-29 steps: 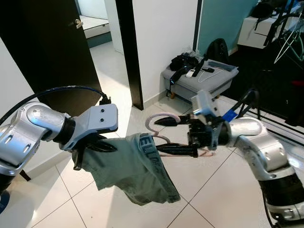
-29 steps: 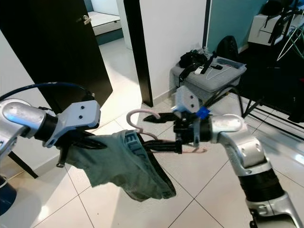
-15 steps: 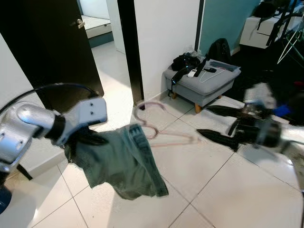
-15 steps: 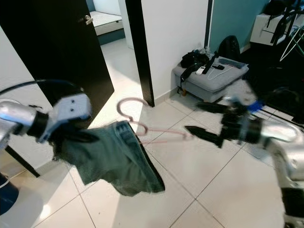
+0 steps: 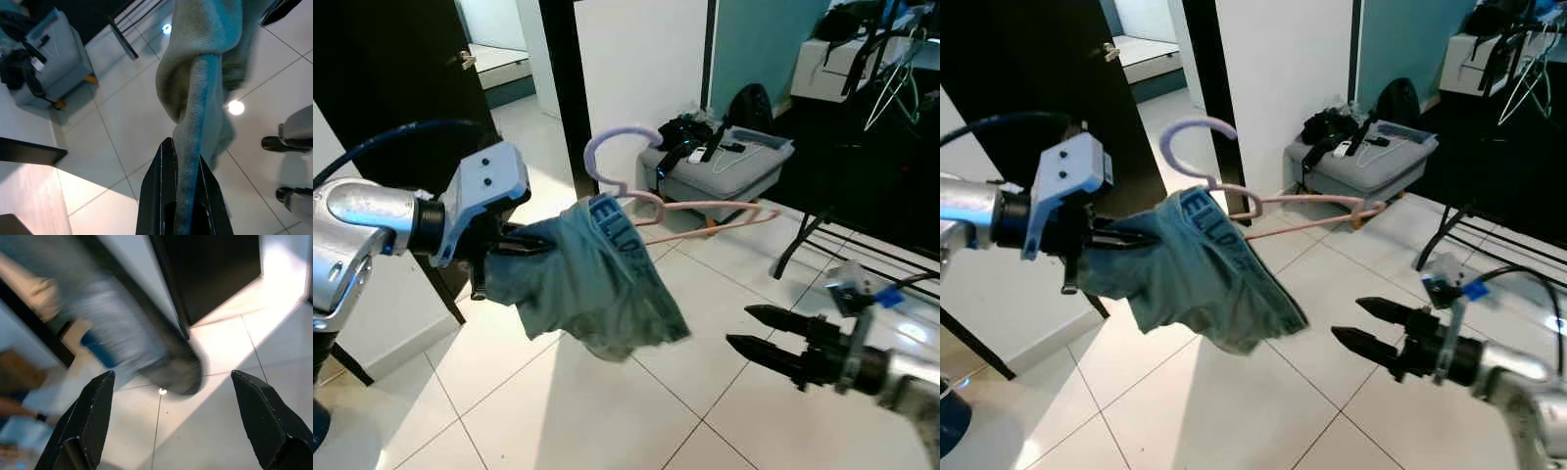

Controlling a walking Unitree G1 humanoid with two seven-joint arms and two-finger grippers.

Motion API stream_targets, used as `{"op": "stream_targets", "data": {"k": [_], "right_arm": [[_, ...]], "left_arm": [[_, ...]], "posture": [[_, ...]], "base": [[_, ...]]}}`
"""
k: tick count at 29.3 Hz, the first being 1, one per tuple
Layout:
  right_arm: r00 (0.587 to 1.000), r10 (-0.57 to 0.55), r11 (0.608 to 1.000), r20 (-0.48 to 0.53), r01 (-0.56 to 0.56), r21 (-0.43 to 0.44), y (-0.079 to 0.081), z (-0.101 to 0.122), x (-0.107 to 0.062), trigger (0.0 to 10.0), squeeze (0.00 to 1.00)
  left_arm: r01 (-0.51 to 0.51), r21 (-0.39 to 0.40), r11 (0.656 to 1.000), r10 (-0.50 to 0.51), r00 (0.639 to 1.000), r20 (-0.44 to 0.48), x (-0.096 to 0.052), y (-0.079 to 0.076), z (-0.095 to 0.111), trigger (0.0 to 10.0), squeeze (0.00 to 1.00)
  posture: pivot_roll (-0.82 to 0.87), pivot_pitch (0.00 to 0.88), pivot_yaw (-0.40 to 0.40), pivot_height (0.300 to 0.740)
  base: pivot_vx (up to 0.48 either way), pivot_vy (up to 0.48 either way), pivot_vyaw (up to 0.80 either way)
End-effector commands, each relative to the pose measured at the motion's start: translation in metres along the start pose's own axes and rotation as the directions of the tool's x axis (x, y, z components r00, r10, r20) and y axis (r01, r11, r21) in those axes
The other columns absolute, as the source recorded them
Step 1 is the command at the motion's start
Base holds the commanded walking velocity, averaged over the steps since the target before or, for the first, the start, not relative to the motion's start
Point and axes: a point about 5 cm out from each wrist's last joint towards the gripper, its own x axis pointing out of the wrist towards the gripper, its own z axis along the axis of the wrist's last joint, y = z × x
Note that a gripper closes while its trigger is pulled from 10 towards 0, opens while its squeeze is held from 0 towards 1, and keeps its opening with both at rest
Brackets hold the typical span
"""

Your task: Hang hanger

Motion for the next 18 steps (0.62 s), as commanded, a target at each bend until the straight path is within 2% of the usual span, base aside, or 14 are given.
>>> {"op": "stream_targets", "data": {"k": [1,2,3,4,5,6,7,10,11,14,18], "right_arm": [[0.999,-0.038,0.998,0.034,0.036,0.052,-0.004,0.004,0.004,10.0,0.0],[0.998,-0.039,0.997,0.049,0.036,0.068,-0.004,0.005,0.005,10.0,0.0],[0.997,-0.035,0.996,0.075,0.029,0.086,-0.004,0.007,0.005,10.0,0.0],[0.995,-0.033,0.995,0.095,0.024,0.102,-0.004,0.009,0.005,10.0,0.0],[0.994,-0.032,0.994,0.106,0.02,0.111,-0.004,0.01,0.005,10.0,0.0],[0.995,-0.036,0.994,0.094,0.025,0.11,-0.004,0.008,0.006,10.0,0.0],[0.998,-0.033,0.995,0.052,0.027,0.098,-0.003,0.004,0.009,10.0,0.0],[1.0,-0.028,0.996,0.002,0.028,0.081,0.0,-0.001,0.012,10.0,0.0],[0.999,0.004,0.998,-0.042,-0.001,0.064,0.006,-0.006,0.017,10.0,0.0],[0.99,0.069,0.997,-0.12,-0.065,0.037,0.019,-0.015,0.03,10.0,0.0],[0.987,0.065,0.998,-0.146,-0.062,0.025,0.023,-0.017,0.041,10.0,0.0]], "left_arm": [[-0.012,0.034,0.999,0.01,0.999,0.037,-0.002,0.003,0.009,2.6,0.0],[-0.012,0.038,0.999,0.01,0.999,0.038,-0.002,0.003,0.01,2.6,0.0],[-0.015,0.045,0.999,0.013,0.999,0.041,-0.003,0.004,0.011,4.3,0.0],[-0.017,0.051,0.999,0.015,0.999,0.043,-0.003,0.004,0.012,4.7,0.0],[-0.019,0.055,0.998,0.017,0.999,0.045,-0.003,0.005,0.013,4.7,0.0],[-0.018,0.058,0.998,0.015,0.999,0.051,-0.003,0.004,0.014,5.9,0.0],[-0.017,0.063,0.998,0.014,0.998,0.057,-0.003,0.004,0.016,8.2,0.0],[-0.016,0.067,0.998,0.012,0.998,0.065,-0.002,0.003,0.018,8.2,0.0],[-0.014,0.07,0.997,0.009,0.997,0.073,-0.001,0.003,0.02,10.0,0.0],[-0.009,0.078,0.997,0.002,0.996,0.085,0.001,0.002,0.024,10.0,0.0],[-0.003,0.086,0.996,-0.005,0.996,0.09,0.002,0.002,0.026,10.0,0.0]], "posture": [[-0.1,0.0,0.101,0.731],[-0.1,0.0,0.101,0.731],[-0.1,0.0,0.095,0.731],[-0.1,0.0,0.095,0.731],[-0.1,0.0,0.095,0.731],[-0.1,0.0,0.096,0.731],[-0.1,0.0,0.095,0.731],[-0.1,0.0,0.095,0.731],[-0.1,0.0,0.095,0.731],[-0.1,0.0,0.095,0.731],[-0.09,0.0,0.097,0.731]], "base": [[0.0,0.0,0.0],[0.0,0.0,0.0],[0.0,0.0,0.0],[0.0,0.0,0.0],[0.0,0.0,0.0],[0.0,0.0,0.0],[0.0,0.0,0.0],[0.0,0.0,0.0],[0.0,0.0,0.0],[0.0,0.0,0.0],[0.0,0.0,0.0]]}}
